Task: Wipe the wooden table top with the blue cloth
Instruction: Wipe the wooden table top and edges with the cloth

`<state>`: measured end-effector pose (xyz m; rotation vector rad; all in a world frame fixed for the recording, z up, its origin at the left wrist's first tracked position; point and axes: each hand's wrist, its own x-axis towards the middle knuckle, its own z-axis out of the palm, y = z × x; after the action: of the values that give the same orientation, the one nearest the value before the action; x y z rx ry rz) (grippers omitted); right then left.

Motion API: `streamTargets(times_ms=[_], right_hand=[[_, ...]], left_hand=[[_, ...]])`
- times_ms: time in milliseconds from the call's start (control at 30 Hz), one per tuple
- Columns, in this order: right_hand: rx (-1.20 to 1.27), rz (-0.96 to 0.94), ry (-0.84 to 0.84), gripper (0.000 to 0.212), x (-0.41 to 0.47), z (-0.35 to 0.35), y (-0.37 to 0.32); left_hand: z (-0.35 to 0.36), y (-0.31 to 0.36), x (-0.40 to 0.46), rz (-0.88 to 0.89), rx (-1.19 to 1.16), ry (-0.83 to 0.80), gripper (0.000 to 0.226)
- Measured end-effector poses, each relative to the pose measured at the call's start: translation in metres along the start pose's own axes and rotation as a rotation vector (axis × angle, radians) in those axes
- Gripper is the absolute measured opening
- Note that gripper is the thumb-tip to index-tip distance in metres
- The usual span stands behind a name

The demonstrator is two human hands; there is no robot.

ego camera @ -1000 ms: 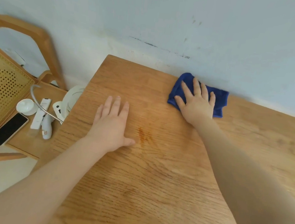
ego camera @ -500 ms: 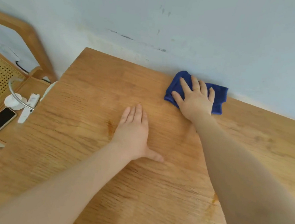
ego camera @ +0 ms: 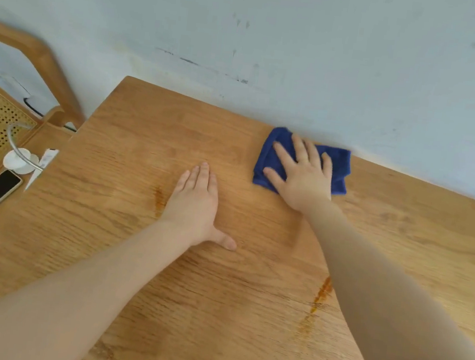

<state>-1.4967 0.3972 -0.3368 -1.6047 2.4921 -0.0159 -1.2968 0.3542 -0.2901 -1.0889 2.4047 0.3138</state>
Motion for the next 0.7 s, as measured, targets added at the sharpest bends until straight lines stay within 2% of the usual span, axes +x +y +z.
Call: streamTargets(times_ms=[133, 300, 400, 467, 600, 700], right_hand=[[0.031, 0.084, -0.013, 0.06, -0.004, 0.001, -0.011], [-0.003, -0.102, 0.001, 0.068, -0.086, 0.012, -0.032], [-0.019, -0.124, -0.018, 0.071, -0.084, 0.01, -0.031], [-0.034, -0.082, -0.016, 0.069, -0.056, 0.007, -0.026], [-0.015, 0.124, 0.018, 0.063, 0.006, 0.002, -0.011], [0.017, 0.213, 0.016, 0.062, 0.023, 0.0, -0.01]], left_hand=[[0.002, 0.001, -0.001, -0.01, -0.049, -0.022, 0.143], [0.003, 0.0, -0.004, -0.002, -0.082, -0.001, 0.141], [0.003, -0.001, -0.002, 0.005, -0.082, 0.0, 0.141], [0.003, -0.001, 0.002, 0.021, -0.063, -0.001, 0.143], [0.011, -0.005, 0.007, 0.038, -0.03, 0.016, 0.145], [0.012, -0.006, 0.007, 0.042, -0.015, 0.037, 0.146]])
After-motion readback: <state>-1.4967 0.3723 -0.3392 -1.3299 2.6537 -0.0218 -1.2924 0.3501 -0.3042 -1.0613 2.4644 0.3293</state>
